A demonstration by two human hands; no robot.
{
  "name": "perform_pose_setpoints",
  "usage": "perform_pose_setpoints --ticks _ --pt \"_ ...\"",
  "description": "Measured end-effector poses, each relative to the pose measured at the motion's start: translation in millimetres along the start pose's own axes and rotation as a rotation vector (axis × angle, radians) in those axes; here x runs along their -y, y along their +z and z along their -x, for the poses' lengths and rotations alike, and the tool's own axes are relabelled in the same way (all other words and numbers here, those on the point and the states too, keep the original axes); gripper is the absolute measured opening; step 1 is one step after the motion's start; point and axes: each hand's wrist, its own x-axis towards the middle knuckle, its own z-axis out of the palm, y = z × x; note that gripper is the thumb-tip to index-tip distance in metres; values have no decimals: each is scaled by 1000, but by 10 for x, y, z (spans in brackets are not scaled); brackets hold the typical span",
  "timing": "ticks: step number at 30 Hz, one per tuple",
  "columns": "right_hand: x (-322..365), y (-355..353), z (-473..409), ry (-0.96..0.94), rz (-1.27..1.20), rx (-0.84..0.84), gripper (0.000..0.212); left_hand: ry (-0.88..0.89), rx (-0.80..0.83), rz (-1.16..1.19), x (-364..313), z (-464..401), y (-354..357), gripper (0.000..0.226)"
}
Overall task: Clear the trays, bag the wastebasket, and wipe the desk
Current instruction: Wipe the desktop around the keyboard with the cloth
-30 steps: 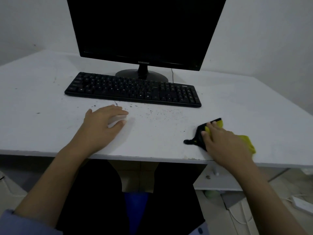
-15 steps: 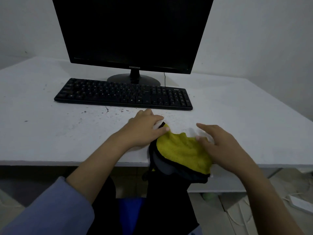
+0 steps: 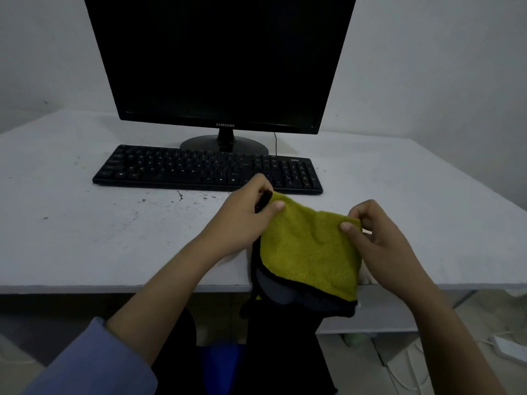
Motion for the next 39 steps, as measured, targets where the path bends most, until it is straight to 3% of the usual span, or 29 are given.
perform_pose_setpoints --ticks 3,7,13,16,20,24,27,29,34,39 --pt "47 -12 -72 72 -58 12 11 14 -83 86 -47 0 -104 15" --pt "86 -18 -126 236 -266 205 11 40 -89 103 -87 -14 -276 11" --pt "283 -92 -258 218 -438 266 9 6 25 75 -164 19 -613 4" --pt "383 -145 -319 156 -424 253 14 -31 61 129 -236 40 -781 11" --pt "559 -191 -379 86 -445 204 23 -55 -64 155 -368 58 -940 20" --pt "737 -3 -474 52 -438 60 19 17 -287 -39 -489 62 -871 20" --pt "934 212 -493 22 -496 -23 13 53 -396 -44 -588 66 -758 21" --pt "1069 331 -477 -8 -552 -4 9 58 -417 37 -645 72 -688 21" --pt "1290 538 -507 -11 -551 150 27 92 -493 239 -613 147 -620 28" --pt "1403 648 -629 -31 -456 284 13 120 -563 362 -449 254 -716 48"
